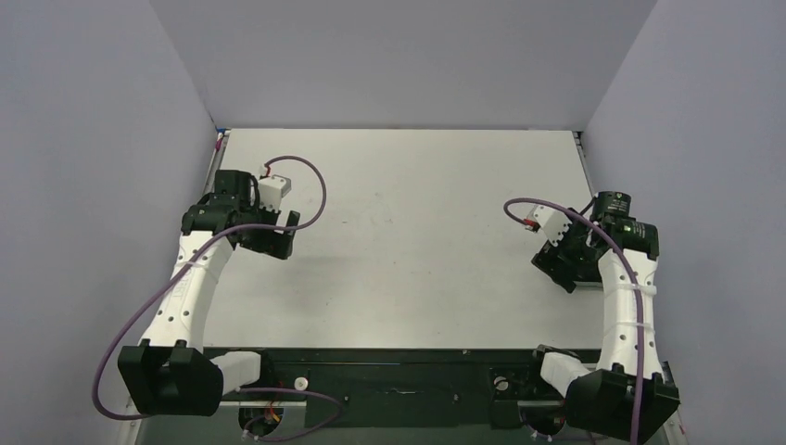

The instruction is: Open the umbrella

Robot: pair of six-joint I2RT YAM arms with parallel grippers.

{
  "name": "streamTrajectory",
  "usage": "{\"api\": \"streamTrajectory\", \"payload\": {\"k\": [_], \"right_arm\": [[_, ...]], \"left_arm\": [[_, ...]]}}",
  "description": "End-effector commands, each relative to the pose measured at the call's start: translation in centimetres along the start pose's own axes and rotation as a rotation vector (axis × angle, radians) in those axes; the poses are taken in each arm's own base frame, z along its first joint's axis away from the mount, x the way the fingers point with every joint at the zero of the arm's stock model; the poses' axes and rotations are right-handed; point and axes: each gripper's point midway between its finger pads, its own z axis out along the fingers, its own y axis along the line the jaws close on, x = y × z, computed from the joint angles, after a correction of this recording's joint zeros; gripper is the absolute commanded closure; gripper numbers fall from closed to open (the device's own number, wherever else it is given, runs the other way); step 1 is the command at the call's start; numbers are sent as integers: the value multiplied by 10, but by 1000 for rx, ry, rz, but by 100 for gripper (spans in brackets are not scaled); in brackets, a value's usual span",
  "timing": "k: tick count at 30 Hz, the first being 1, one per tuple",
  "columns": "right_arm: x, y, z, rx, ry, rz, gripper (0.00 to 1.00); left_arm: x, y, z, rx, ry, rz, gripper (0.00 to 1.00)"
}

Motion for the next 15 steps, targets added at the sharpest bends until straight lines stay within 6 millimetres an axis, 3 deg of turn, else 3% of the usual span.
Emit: {"api": "streamTrajectory", "payload": {"k": [1,7,15], "right_arm": [[18,-19,-12,-38,144,-313,9],[39,-54,-5,-117,299,-562,10],[65,-112,13,-188,448,-671,11]], "left_arm": [[-43,1,-10,-11,-145,31,3],[-41,-17,-9,71,-157,95,3],[-39,-22,-12,67,-160,116,3]]}}
